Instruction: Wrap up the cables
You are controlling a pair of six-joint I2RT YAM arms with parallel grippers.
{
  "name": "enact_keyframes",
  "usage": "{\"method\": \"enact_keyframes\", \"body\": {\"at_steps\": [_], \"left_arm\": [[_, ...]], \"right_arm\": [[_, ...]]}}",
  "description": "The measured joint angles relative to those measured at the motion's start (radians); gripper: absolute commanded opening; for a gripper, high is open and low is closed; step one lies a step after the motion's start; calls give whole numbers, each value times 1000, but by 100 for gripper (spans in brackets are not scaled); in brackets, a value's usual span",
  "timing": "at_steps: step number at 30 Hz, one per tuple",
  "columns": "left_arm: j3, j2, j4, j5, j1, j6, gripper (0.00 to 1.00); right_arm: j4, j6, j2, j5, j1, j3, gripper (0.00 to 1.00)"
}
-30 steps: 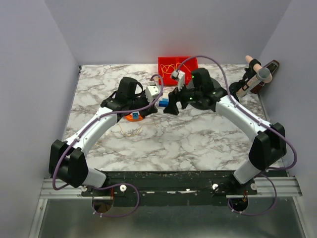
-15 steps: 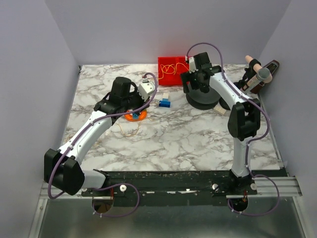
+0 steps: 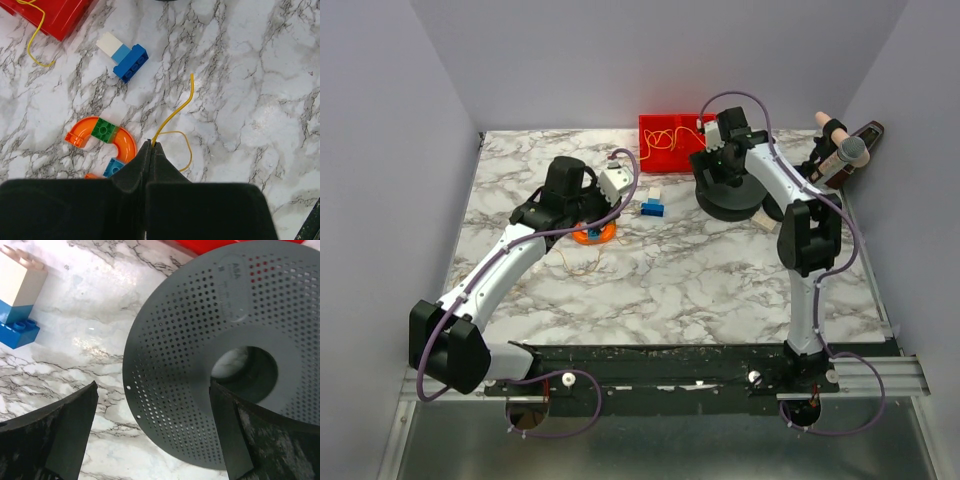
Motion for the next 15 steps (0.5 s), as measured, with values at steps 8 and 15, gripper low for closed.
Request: {"method": "enact_keyframes", "body": {"at_steps": [8, 15], "left_arm": [[0, 1, -17, 2, 0, 12, 0], [7, 13, -26, 4, 1, 18, 0]], "right_arm": [[-39, -45, 100, 14, 4, 81, 100], [-44, -51, 132, 75, 4, 64, 100]]}}
